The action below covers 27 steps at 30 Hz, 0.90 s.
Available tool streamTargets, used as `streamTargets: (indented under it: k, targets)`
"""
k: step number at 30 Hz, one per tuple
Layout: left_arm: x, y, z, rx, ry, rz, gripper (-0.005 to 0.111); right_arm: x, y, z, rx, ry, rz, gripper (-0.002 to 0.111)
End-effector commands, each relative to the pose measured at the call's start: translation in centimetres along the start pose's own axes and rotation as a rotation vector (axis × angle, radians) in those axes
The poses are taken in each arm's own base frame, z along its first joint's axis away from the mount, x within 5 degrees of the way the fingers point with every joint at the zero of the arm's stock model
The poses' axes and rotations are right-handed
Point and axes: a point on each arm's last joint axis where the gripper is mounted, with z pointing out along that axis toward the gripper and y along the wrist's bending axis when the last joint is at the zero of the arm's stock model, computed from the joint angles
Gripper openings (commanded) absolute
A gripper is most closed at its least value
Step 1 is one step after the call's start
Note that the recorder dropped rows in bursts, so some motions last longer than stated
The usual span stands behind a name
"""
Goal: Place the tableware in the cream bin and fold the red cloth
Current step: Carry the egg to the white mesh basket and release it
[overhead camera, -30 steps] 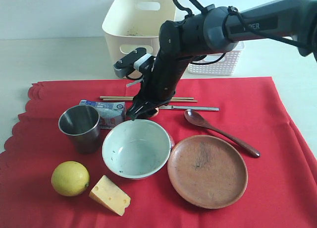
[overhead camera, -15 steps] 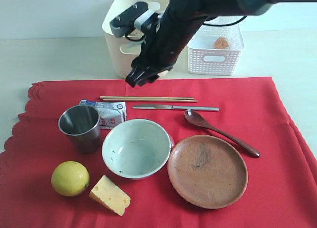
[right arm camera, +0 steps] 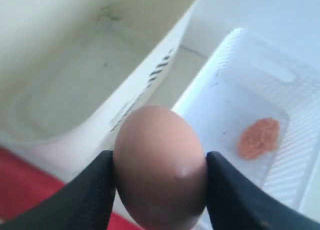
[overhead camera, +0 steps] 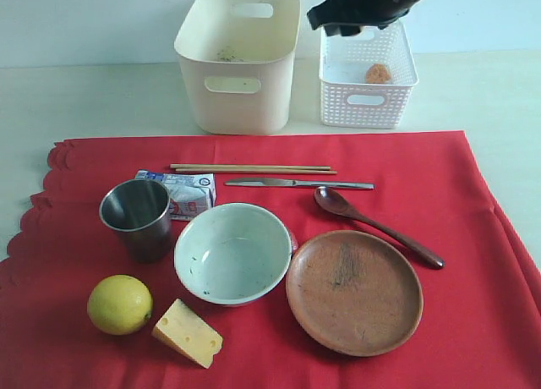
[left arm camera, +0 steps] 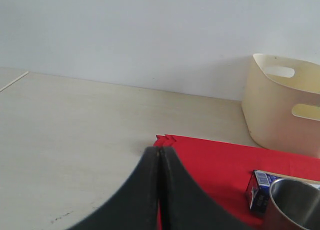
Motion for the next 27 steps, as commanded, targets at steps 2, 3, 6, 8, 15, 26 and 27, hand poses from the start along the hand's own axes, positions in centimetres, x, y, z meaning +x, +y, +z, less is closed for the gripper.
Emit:
streamTargets:
  k: [2,3,6,8,15,26,27]
  targets:
    - [0.1,0.0,0.0,-0.001,-0.004,0.002,0.0,0.4,-3.4,2.2,0.078,-0.097,0.13,0.0]
    - [0.1,0.0,0.0,-0.001,-0.004,0.002,0.0,1.0,-3.7,3.0,0.083,-0.085,0.144,0.0]
    - [0.1,0.0,0.0,-0.001,-0.004,0.002,0.0,2.3,-4.1,5.4,0.092,-0.077,0.157,0.0]
    - [0.1,0.0,0.0,-0.001,-0.004,0.002,0.0,3.0,-4.2,6.9,0.099,-0.086,0.165,0.0]
    - [0.1,0.0,0.0,-0.001,-0.004,0.002,0.0,5.0,-4.3,9.7,0.106,-0.069,0.17,0.027]
    - [0.1,0.0,0.0,-0.001,-0.004,0.002,0.0,5.2,-4.2,9.9,0.097,-0.067,0.229,0.073]
    - [0.1,0.0,0.0,-0.001,-0.004,0.002,0.0,5.1,-4.2,9.8,0.095,-0.067,0.236,0.075]
